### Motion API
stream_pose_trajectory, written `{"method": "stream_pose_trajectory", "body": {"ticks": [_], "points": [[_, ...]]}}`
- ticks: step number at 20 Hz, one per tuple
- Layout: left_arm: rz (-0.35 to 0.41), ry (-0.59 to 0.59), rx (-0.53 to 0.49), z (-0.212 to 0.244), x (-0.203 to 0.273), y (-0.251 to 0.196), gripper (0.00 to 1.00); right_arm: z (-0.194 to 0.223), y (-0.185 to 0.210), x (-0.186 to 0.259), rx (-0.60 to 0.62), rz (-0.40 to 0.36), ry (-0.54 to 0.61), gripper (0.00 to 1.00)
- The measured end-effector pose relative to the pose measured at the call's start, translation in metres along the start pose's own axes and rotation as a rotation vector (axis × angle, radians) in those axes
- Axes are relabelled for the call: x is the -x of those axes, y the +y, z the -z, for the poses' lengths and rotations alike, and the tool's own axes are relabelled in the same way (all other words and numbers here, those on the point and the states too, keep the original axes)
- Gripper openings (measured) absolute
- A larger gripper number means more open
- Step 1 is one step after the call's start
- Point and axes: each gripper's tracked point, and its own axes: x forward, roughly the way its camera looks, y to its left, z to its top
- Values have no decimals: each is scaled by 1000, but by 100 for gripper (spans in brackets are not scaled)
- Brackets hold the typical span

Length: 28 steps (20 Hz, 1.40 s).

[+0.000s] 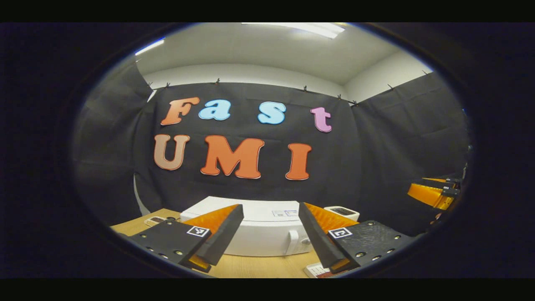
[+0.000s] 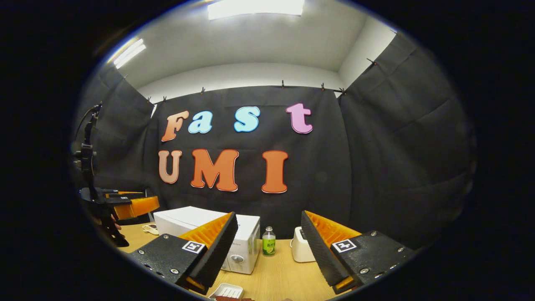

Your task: Open the microwave oven with the left hand, put the food in, and close the microwave oven.

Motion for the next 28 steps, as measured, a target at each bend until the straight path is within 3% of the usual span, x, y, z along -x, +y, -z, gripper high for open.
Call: {"method": "stream_pose_trajectory", "body": {"ticks": [6, 12, 18, 22, 28], "points": [[34, 34, -29, 55, -27, -34, 87, 33, -28, 1, -9, 27, 21, 95], [61, 151, -8, 137, -61, -55, 87, 73, -46, 4, 3, 42, 49, 95], [7, 256, -4, 219, -94, -45, 88, 117, -53, 8, 20, 36, 88, 95], [4, 286, -12, 243, -105, -52, 88, 145, -55, 9, 1, 41, 138, 95], [-48, 285, -35, 255, -117, -47, 53, 178, -62, 18, -2, 57, 202, 95]]}}
